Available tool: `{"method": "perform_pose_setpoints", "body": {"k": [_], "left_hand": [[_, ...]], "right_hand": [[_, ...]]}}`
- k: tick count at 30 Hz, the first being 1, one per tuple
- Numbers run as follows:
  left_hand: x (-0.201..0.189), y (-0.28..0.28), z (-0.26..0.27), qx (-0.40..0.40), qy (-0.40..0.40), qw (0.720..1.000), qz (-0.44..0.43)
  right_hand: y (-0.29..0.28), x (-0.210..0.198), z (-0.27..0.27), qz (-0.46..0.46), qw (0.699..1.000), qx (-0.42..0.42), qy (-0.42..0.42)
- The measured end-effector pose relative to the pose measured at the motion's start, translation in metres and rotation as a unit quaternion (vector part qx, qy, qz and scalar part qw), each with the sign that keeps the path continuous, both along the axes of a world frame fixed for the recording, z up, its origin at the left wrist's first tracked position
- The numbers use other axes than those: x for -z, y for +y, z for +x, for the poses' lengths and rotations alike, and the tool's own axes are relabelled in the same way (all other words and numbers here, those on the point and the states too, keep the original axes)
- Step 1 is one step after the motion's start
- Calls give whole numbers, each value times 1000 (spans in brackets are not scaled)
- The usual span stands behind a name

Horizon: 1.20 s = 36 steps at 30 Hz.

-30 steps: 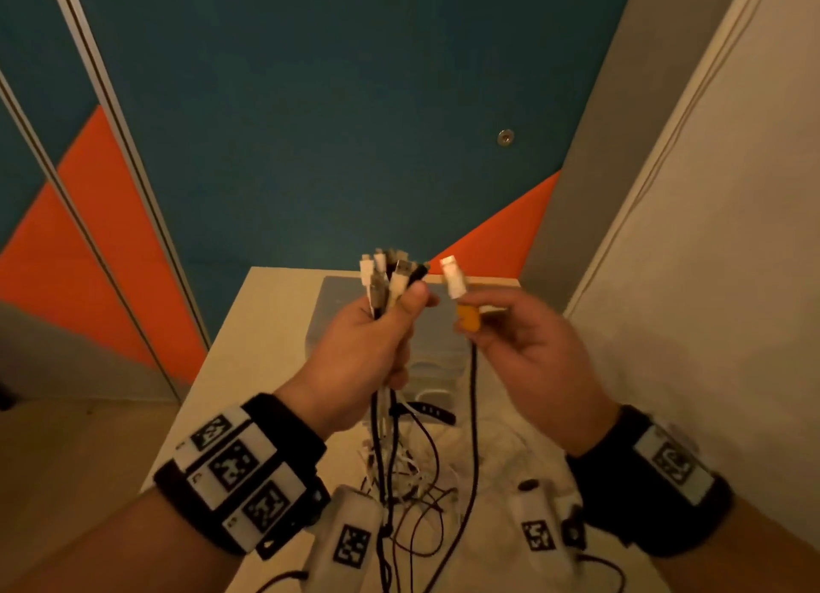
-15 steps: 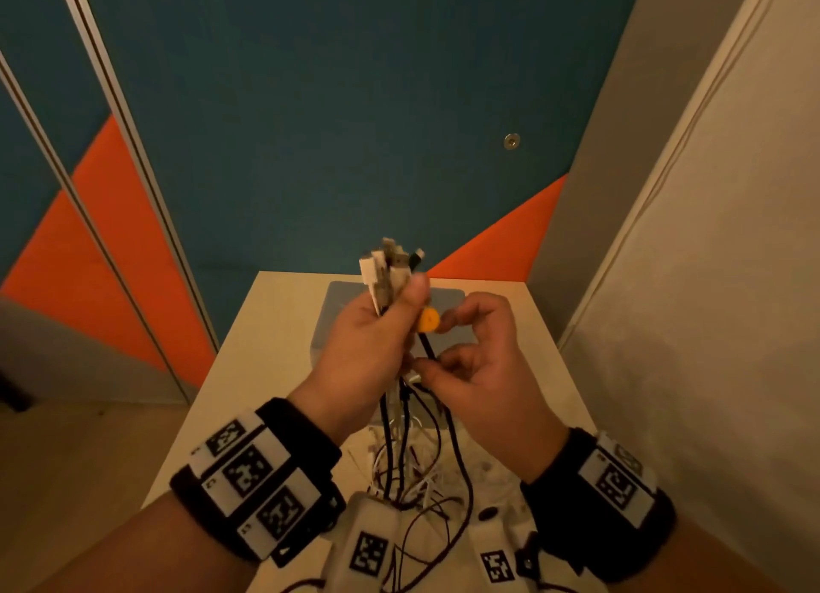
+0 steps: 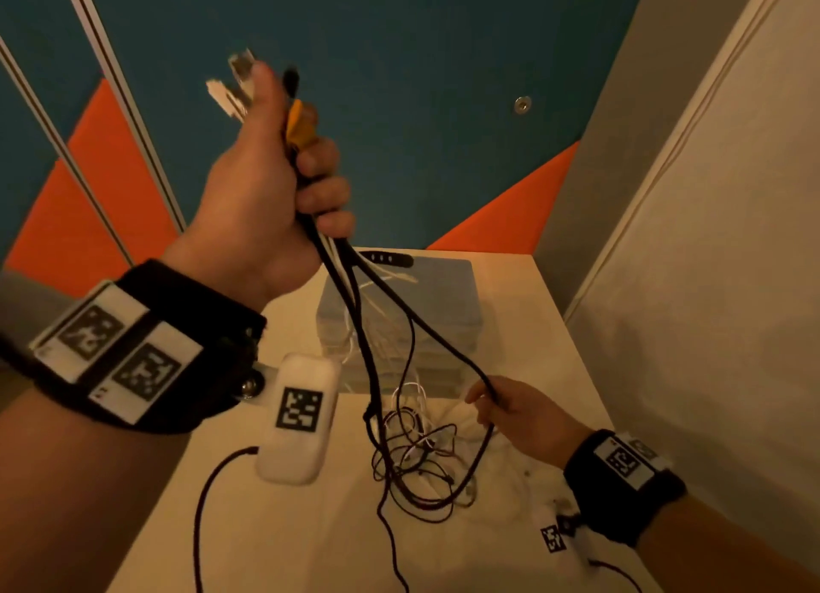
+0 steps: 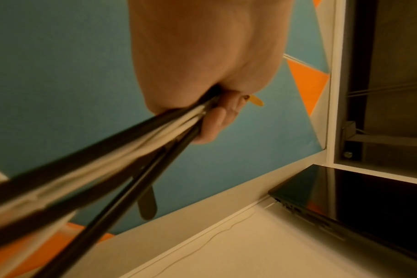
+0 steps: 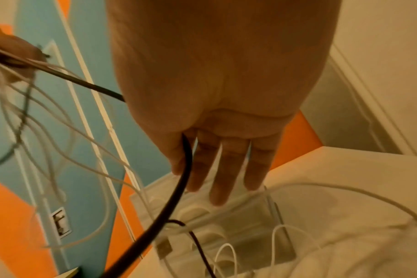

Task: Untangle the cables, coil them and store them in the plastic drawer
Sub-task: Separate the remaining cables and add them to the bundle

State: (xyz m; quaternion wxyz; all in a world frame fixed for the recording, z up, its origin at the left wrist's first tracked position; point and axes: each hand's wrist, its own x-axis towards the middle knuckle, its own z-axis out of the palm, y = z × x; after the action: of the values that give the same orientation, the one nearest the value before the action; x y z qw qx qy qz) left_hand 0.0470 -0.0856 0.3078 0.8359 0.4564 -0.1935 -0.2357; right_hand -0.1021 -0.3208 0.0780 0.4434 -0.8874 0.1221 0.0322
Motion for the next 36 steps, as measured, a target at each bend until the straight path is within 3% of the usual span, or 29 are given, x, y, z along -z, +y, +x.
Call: {"method": "perform_pose_setpoints", "body": {"k": [3, 8, 11, 14, 17, 20, 25, 27, 31, 36], "left_hand": [[-4, 1, -2, 5, -39, 998, 38], [0, 4, -10, 53, -86, 992, 73], [-3, 7, -13, 82, -86, 990, 77], [-1, 12, -15, 104, -86, 987, 86], [7, 13, -18, 105, -82, 986, 101], [12, 13, -19, 91, -82, 986, 117], [15, 20, -17, 96, -81, 985, 117], [16, 25, -15, 96, -87, 984, 121], [19, 33, -12, 77, -84, 984, 134], [26, 33, -14, 64, -92, 982, 151]], "right_hand": [[1, 4, 4, 14, 999, 25, 36], [7, -5, 6, 164, 986, -29, 30], [-2, -1, 5, 221, 974, 14, 42], [-11, 15, 10, 158, 985, 62, 22], [0, 25, 16, 84, 995, 33, 44], [22, 27, 21, -56, 995, -24, 75], [53, 26, 28, -123, 984, -108, 65], [54, 23, 32, -54, 994, -73, 52], [41, 0, 39, 54, 996, 29, -72], [31, -75, 44, 92, 962, 84, -243]]}}
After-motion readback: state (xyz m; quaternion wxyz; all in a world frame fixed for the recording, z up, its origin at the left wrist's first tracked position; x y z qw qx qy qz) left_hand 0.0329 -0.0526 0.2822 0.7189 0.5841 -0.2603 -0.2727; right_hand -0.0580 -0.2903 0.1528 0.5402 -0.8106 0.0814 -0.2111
